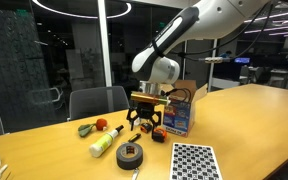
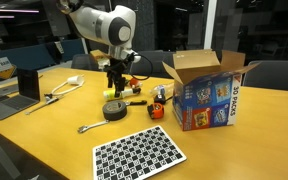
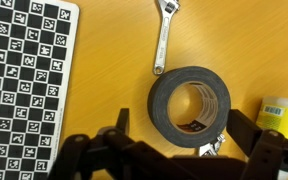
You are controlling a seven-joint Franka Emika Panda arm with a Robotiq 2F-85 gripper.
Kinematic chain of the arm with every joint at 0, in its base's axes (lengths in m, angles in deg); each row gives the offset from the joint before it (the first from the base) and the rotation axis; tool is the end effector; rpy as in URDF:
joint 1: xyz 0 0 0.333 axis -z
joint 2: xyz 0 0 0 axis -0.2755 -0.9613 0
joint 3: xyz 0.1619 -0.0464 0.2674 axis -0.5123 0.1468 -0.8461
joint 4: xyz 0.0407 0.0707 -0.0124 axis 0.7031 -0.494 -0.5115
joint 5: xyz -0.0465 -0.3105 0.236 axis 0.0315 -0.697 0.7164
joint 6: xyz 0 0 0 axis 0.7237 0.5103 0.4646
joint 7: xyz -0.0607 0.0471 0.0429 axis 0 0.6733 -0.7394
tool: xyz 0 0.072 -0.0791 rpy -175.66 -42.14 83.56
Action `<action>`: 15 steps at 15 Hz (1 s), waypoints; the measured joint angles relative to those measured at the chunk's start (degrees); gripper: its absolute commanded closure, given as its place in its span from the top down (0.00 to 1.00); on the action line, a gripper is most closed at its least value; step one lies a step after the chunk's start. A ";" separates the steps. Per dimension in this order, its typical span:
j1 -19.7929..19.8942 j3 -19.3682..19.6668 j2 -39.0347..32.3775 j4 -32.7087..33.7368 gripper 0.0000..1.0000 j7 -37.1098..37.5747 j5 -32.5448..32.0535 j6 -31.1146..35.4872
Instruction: Pick up the tape from the table and put it in the blue box.
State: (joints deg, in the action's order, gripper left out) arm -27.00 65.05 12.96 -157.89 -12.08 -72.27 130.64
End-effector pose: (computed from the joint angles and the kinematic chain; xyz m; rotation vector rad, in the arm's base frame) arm 0.5589 0.2055 0.2877 -2.8455 0.7090 0.3119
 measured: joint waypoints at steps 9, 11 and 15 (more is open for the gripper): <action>-2.26 0.15 -12.88 8.48 1.00 0.09 0.00 -0.48; -2.94 0.15 -14.48 9.62 1.00 0.08 0.00 -0.68; -4.02 0.17 -16.16 11.11 1.00 -0.06 -0.66 -1.53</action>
State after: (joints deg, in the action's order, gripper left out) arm -31.03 65.21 -3.20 -146.78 -12.14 -72.93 129.12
